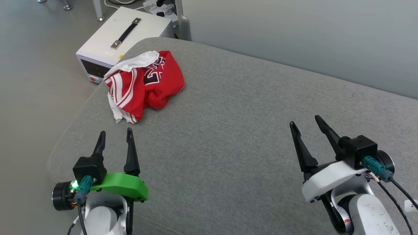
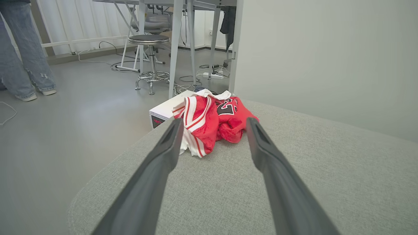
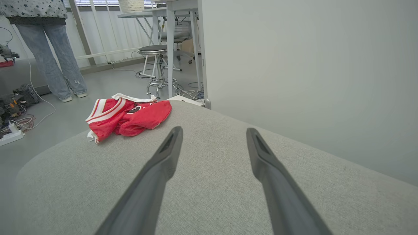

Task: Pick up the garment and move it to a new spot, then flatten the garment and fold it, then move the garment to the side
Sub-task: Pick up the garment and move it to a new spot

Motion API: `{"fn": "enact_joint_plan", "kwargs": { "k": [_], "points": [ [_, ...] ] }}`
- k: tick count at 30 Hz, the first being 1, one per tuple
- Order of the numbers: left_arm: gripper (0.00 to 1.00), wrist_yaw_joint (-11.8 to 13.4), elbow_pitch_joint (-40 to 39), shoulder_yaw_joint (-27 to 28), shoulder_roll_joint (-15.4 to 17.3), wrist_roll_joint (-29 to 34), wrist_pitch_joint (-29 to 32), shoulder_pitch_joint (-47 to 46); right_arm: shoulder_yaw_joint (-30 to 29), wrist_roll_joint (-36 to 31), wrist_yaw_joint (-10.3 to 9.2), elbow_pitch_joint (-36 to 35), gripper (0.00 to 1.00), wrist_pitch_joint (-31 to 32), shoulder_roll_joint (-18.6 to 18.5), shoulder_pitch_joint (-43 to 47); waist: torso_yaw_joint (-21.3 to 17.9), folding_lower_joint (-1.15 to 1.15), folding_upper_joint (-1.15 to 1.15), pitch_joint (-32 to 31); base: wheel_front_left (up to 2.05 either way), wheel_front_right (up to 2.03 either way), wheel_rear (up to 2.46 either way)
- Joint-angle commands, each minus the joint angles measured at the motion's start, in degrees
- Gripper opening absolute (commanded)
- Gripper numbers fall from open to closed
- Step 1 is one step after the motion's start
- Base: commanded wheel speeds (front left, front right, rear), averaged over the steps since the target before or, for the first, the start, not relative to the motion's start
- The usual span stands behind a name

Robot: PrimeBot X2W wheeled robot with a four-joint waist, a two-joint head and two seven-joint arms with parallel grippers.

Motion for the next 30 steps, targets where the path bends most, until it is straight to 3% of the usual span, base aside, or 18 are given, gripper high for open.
{"fn": "enact_joint_plan", "kwargs": {
  "k": [1,20,30],
  "points": [
    [1.00,0.51,0.19,0.02,-0.27,-0.53,-0.61,-0.90,0.30,0.26,-0.05,-0.43,1.00,0.13,-0.14,-1.19,1.68,0.00,0.00,0.27,0.00,0.00,0.00],
    [1.00,1.17,1.29,0.42,-0.32,-1.31,-2.87,-1.84,1.50,1.65,-0.06,-0.57,1.00,0.01,-0.76,-2.68,7.02,0.00,0.00,0.94,0.00,0.00,0.00],
    [1.00,1.40,1.82,0.88,-0.32,-1.54,-2.92,-3.75,1.35,1.34,-0.06,-1.21,1.00,0.55,-1.27,-3.30,6.29,0.00,0.00,2.41,0.00,0.00,0.00]
  ]
}}
